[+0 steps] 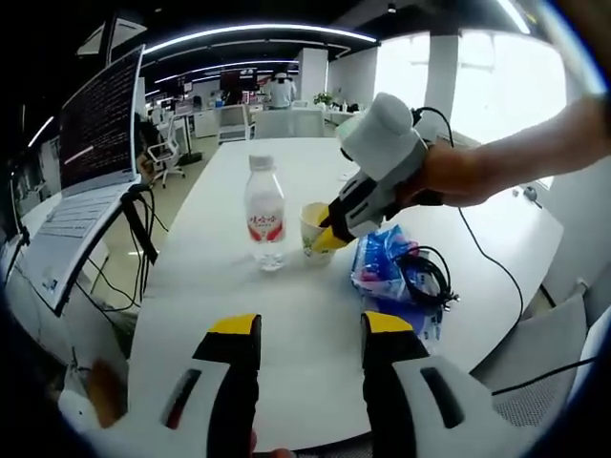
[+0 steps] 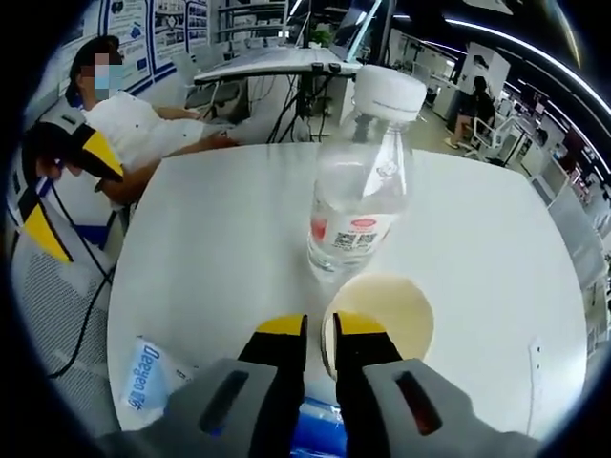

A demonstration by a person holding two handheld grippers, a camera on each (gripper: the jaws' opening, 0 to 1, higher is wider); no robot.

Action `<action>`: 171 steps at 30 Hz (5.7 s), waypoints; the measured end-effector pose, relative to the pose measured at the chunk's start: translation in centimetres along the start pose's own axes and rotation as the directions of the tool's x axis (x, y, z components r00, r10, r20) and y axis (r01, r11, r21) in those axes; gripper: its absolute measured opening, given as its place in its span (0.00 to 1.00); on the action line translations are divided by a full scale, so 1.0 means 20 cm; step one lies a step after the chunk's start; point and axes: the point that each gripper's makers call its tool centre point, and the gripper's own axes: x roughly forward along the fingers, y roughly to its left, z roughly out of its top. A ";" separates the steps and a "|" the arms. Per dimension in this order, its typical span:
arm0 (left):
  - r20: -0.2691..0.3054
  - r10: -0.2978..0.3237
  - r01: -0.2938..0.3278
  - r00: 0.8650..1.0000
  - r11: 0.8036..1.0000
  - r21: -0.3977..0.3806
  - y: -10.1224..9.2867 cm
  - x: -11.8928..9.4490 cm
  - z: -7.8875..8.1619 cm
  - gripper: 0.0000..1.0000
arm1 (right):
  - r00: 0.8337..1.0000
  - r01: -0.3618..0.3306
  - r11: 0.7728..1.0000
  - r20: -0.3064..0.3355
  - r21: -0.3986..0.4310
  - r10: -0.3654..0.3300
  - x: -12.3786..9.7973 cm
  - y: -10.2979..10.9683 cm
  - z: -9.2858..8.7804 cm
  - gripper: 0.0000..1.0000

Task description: Arrange the tabletop items into an orderly group along one side of the table until the central work area is clear of visible clutter.

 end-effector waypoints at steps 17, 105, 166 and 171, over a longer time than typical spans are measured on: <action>-0.003 0.005 -0.005 1.000 1.000 -0.005 0.01 0.00 -0.01 0.41 | 0.999 0.033 0.999 0.017 -0.033 -0.033 0.02 -0.08 0.08 0.00; -0.001 -0.057 0.057 0.998 0.998 0.036 -0.20 0.06 0.10 0.41 | 0.943 0.226 0.848 0.111 0.479 -0.314 -0.91 0.15 -0.78 0.15; 0.027 -0.033 0.032 0.999 0.999 0.024 -0.10 0.03 0.17 0.43 | 0.979 0.180 0.823 -0.016 0.539 -0.203 -0.50 0.12 -0.86 0.23; 0.027 -0.031 0.030 0.999 0.999 0.021 -0.09 0.03 0.17 0.43 | 0.976 0.211 0.829 -0.059 0.518 -0.211 -0.50 0.12 -0.89 0.16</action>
